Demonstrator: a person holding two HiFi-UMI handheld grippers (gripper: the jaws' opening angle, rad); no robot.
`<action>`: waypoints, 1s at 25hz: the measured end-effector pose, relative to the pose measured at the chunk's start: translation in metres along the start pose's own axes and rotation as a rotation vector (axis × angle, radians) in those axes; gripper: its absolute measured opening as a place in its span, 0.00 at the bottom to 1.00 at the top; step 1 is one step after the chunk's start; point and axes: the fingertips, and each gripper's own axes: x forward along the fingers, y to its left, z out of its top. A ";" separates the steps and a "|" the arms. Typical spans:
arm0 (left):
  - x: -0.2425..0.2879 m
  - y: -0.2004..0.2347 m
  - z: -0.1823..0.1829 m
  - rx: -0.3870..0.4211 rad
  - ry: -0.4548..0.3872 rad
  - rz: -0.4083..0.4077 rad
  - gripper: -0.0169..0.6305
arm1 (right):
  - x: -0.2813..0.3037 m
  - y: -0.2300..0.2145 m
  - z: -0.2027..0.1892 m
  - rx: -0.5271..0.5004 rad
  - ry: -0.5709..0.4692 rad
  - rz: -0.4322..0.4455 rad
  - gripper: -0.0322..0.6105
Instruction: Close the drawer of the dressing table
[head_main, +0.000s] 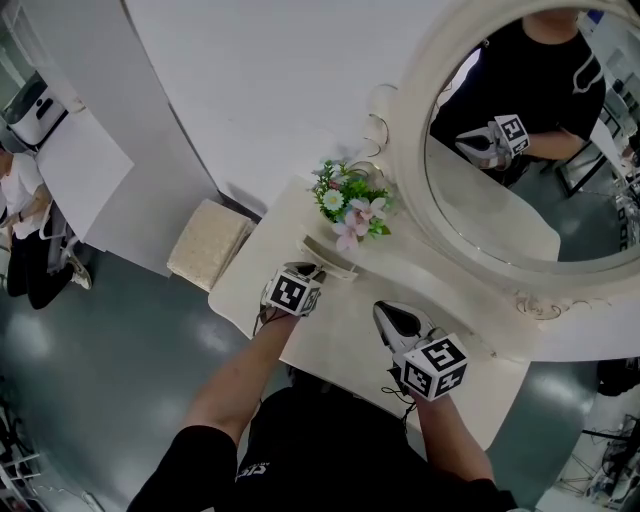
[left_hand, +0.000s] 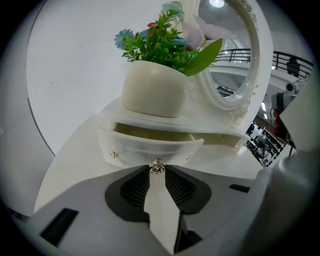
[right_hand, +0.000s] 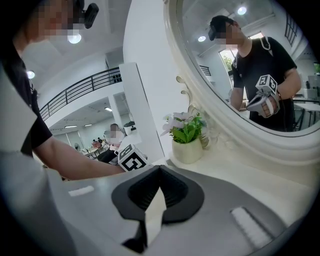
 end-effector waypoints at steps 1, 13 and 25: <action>0.001 0.000 0.002 0.004 0.001 -0.003 0.18 | 0.001 0.000 -0.001 0.003 0.001 0.000 0.07; 0.012 0.005 0.024 0.083 0.022 -0.025 0.18 | 0.008 0.000 -0.003 0.023 0.002 -0.020 0.07; 0.024 0.004 0.040 0.101 0.016 -0.071 0.18 | -0.001 -0.001 -0.005 0.037 0.007 -0.082 0.07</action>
